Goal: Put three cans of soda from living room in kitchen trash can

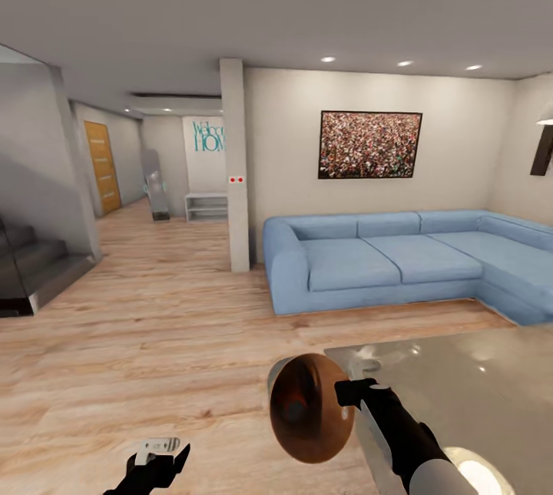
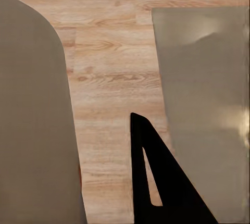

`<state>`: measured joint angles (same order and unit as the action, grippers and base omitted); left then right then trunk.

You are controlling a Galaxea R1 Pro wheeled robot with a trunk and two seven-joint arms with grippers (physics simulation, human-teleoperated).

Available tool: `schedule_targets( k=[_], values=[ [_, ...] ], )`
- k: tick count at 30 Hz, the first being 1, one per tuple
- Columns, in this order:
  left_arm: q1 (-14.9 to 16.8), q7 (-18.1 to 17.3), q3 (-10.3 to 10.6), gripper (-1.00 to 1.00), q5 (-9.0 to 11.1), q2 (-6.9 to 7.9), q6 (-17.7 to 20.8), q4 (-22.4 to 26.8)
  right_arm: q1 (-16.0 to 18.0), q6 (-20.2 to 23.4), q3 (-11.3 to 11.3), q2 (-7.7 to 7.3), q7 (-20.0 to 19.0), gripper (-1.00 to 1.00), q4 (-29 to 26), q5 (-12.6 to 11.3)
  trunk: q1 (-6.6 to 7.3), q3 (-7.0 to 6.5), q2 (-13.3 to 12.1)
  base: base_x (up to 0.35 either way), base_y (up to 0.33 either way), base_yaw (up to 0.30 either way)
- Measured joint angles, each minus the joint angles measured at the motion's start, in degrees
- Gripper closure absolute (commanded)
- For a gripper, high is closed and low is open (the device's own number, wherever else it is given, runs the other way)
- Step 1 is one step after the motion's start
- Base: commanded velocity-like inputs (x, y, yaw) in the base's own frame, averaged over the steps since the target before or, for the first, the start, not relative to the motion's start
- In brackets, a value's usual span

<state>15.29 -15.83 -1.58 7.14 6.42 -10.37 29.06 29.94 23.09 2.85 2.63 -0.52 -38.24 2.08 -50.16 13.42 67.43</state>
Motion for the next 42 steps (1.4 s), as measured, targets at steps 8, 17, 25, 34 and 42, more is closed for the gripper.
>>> schedule_targets(
  k=[8,17,25,34,42],
  values=[
    [0.00,0.01,0.00,-1.00,-0.10,-0.01,-0.08,-0.04,0.00,-0.05,-0.08,-0.06,-0.04,1.00,0.00,0.05,0.00,0.01,0.00,0.000,-0.285,-0.246],
    [0.00,0.01,0.08,-1.00,-0.14,0.00,-0.09,-0.12,0.00,-0.06,-0.16,-0.09,-0.08,1.00,0.00,0.04,0.00,0.01,0.00,0.000,-0.286,-0.250],
    [0.00,0.01,0.17,-1.00,-0.19,-0.08,-0.09,-0.14,0.00,-0.06,-0.26,-0.09,-0.08,1.00,-0.08,0.03,0.00,0.01,0.00,0.000,-0.286,-0.251],
    [0.00,0.01,0.25,-1.00,-0.20,-0.09,-0.09,-0.14,0.03,-0.06,-0.53,-0.22,-0.10,1.00,-0.34,0.07,0.00,0.00,0.00,0.000,-0.287,-0.251],
    [0.00,0.01,0.26,-1.00,-0.21,-0.09,-0.09,-0.14,0.07,-0.06,-0.91,-0.74,-0.10,1.00,-0.68,-0.09,0.00,0.00,0.00,0.000,-0.290,-0.251]
  ],
)
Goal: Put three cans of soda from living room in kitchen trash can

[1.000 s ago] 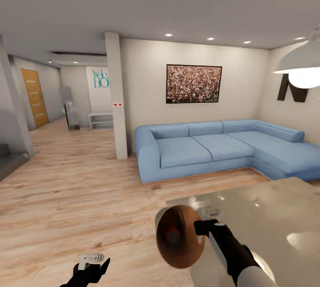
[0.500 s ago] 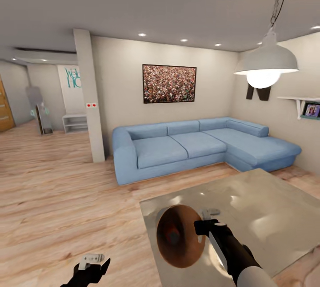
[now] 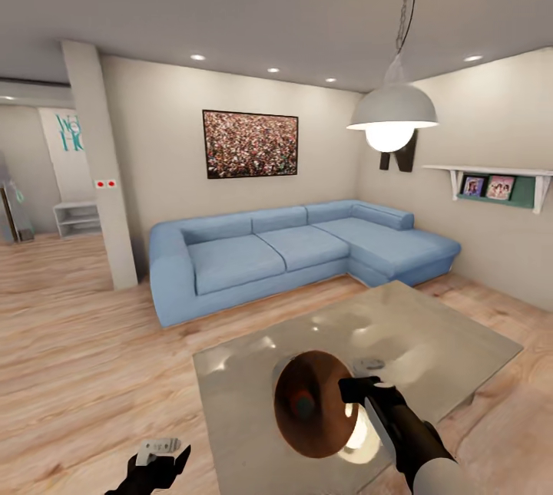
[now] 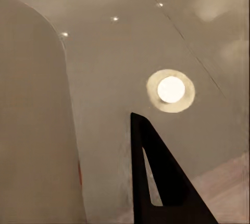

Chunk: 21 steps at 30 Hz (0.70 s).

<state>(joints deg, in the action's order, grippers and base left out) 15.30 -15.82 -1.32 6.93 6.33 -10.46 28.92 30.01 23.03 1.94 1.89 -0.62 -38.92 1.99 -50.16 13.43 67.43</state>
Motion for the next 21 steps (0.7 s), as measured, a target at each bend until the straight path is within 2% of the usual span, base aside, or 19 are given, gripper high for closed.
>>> schedule_targets(
  k=[7,14,21],
  values=[
    [0.00,0.00,0.01,-1.00,0.00,0.00,0.00,0.00,0.01,0.00,-0.19,-0.17,0.00,1.00,-0.10,0.08,0.00,0.00,0.00,0.000,-0.291,-0.251],
    [0.00,0.00,0.04,-1.00,-0.06,0.00,0.00,0.01,0.02,0.08,-3.92,-0.22,-0.19,1.00,-0.20,0.39,0.00,0.00,0.00,0.000,-0.291,-0.251],
    [0.00,0.00,0.07,-1.00,-0.08,0.00,0.00,0.00,0.02,0.09,-4.38,-0.23,-0.24,1.00,-0.20,0.20,0.00,0.00,0.00,0.000,-0.291,-0.251]
  ],
)
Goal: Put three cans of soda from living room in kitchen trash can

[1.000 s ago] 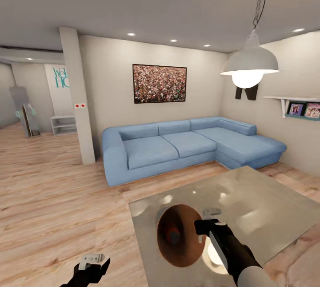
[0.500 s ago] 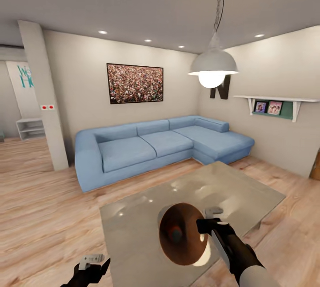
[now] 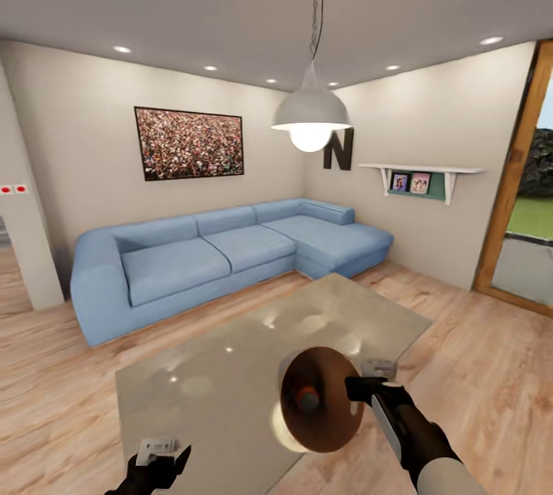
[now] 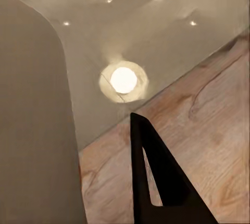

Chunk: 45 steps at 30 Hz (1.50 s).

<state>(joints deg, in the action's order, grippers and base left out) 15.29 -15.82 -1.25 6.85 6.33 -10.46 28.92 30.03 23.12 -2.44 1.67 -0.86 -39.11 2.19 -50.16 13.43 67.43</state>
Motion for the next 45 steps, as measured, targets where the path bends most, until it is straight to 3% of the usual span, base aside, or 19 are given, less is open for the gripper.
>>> schedule_targets(
  k=[45],
  values=[
    [0.00,0.00,0.01,-1.00,-0.08,0.00,0.00,0.00,0.00,0.00,-0.44,-0.87,0.16,1.00,0.00,0.04,0.00,0.00,0.00,0.000,-0.299,-0.250]
  ],
)
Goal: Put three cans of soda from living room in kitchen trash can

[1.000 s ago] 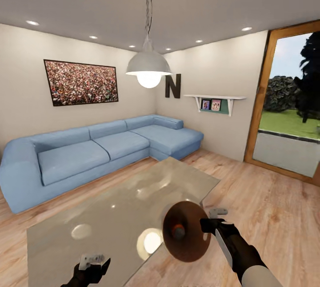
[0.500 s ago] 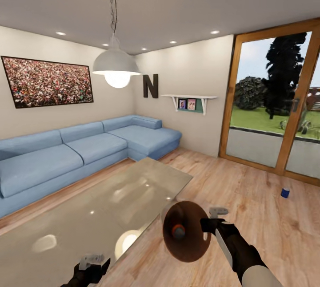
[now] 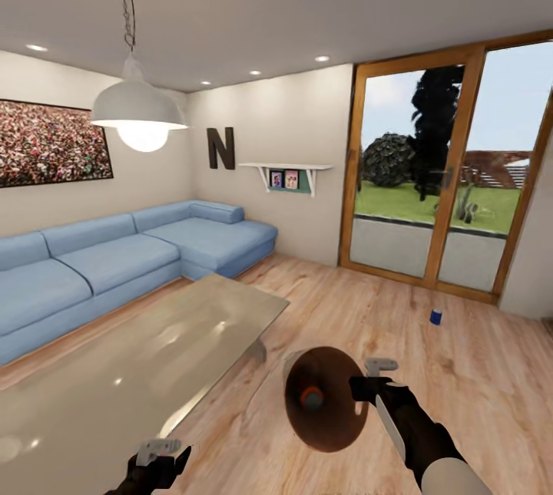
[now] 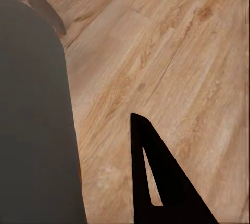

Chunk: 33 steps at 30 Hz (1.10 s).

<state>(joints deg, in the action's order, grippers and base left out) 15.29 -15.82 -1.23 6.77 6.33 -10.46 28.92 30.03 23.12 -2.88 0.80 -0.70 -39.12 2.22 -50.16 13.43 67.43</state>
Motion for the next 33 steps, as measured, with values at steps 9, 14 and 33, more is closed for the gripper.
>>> schedule_targets(
  k=[9,14,33],
  values=[
    [0.00,0.00,0.00,-1.00,0.00,0.00,0.00,-0.01,0.00,-0.08,-0.03,-0.01,0.00,1.00,0.01,0.01,0.00,0.00,0.00,0.000,-0.315,-0.228],
    [0.00,0.00,0.00,-1.00,0.00,0.00,0.00,-0.05,0.00,-0.09,-0.06,-0.01,0.00,1.00,0.01,0.00,0.00,0.00,0.00,0.000,-0.316,-0.210],
    [0.00,0.00,-0.33,-1.00,0.25,0.00,-0.17,0.00,0.00,-0.09,-0.06,0.00,0.00,1.00,0.00,-0.03,0.00,0.00,0.00,0.000,-0.182,-0.082]
  ],
)
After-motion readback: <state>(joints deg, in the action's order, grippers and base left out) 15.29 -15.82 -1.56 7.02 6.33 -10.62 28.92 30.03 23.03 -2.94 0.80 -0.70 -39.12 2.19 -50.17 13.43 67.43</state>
